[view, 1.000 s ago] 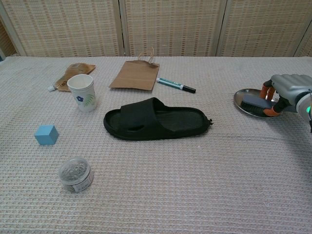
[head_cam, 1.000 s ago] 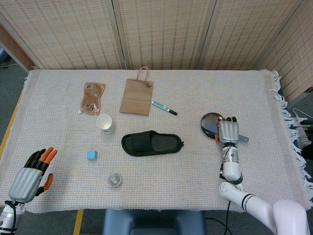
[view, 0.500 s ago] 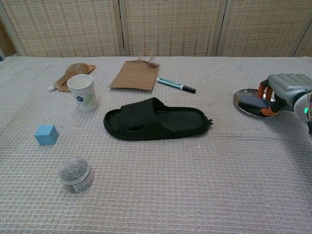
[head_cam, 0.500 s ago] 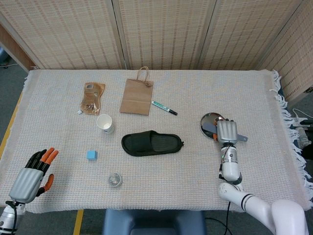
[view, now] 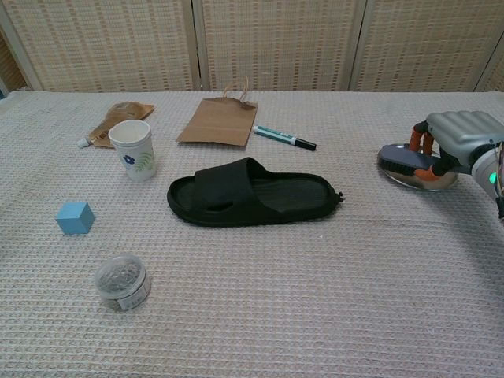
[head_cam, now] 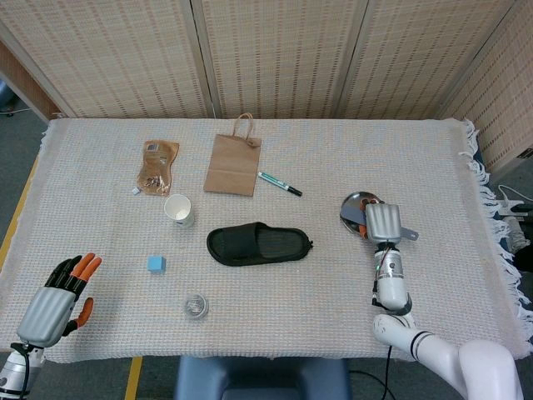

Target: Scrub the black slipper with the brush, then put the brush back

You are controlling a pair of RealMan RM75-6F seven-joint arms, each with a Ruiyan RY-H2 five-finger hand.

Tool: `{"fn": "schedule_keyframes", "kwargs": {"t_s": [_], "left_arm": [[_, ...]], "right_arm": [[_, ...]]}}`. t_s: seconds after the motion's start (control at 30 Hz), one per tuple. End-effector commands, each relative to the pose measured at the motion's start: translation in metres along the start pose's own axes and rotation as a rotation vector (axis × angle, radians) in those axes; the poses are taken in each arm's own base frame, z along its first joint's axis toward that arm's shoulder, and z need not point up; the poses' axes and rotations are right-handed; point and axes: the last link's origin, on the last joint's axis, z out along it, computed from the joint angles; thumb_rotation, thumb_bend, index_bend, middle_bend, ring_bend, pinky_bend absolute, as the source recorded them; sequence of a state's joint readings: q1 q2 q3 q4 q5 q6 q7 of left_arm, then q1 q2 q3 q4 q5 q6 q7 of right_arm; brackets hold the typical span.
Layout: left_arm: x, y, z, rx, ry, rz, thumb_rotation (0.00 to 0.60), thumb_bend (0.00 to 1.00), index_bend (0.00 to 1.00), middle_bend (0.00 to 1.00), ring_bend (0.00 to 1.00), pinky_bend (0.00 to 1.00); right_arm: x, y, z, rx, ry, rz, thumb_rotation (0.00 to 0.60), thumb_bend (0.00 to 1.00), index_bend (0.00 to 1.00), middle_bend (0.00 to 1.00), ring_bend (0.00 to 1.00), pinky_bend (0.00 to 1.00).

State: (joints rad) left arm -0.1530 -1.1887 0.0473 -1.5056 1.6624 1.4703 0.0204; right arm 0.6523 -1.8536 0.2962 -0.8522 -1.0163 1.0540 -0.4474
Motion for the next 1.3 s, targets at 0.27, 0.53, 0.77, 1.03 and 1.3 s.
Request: {"fn": "schedule_keyframes", "kwargs": {"t_s": [0.27, 0.53, 0.77, 1.03, 1.3], "left_arm": [[-0.001, 0.002, 0.004, -0.007, 0.001, -0.009, 0.600, 0.58, 0.00, 0.00, 0.00, 0.10], [0.002, 0.033, 0.029, -0.171, -0.111, -0.077, 0.600, 0.58, 0.00, 0.00, 0.00, 0.10], [-0.007, 0.083, 0.075, -0.366, -0.208, -0.185, 0.600, 0.58, 0.00, 0.00, 0.00, 0.09], [-0.026, 0.137, 0.121, -0.503, -0.281, -0.226, 0.600, 0.58, 0.00, 0.00, 0.00, 0.07], [-0.049, 0.169, 0.152, -0.546, -0.286, -0.240, 0.600, 0.58, 0.00, 0.00, 0.00, 0.05]], "right_arm": [[0.029, -0.021, -0.008, 0.262, 0.076, 0.008, 0.600, 0.55, 0.91, 0.74, 0.64, 0.89], [0.061, -0.050, -0.026, 0.443, 0.055, 0.019, 0.600, 0.55, 0.91, 0.74, 0.64, 0.89], [0.071, -0.068, -0.029, 0.475, 0.036, -0.014, 0.600, 0.55, 0.91, 0.74, 0.64, 0.89], [0.067, -0.072, -0.029, 0.484, 0.007, -0.058, 0.600, 0.55, 0.91, 0.74, 0.64, 0.89], [0.062, -0.066, -0.026, 0.472, -0.007, -0.087, 0.600, 0.55, 0.91, 0.74, 0.64, 0.89]]}}
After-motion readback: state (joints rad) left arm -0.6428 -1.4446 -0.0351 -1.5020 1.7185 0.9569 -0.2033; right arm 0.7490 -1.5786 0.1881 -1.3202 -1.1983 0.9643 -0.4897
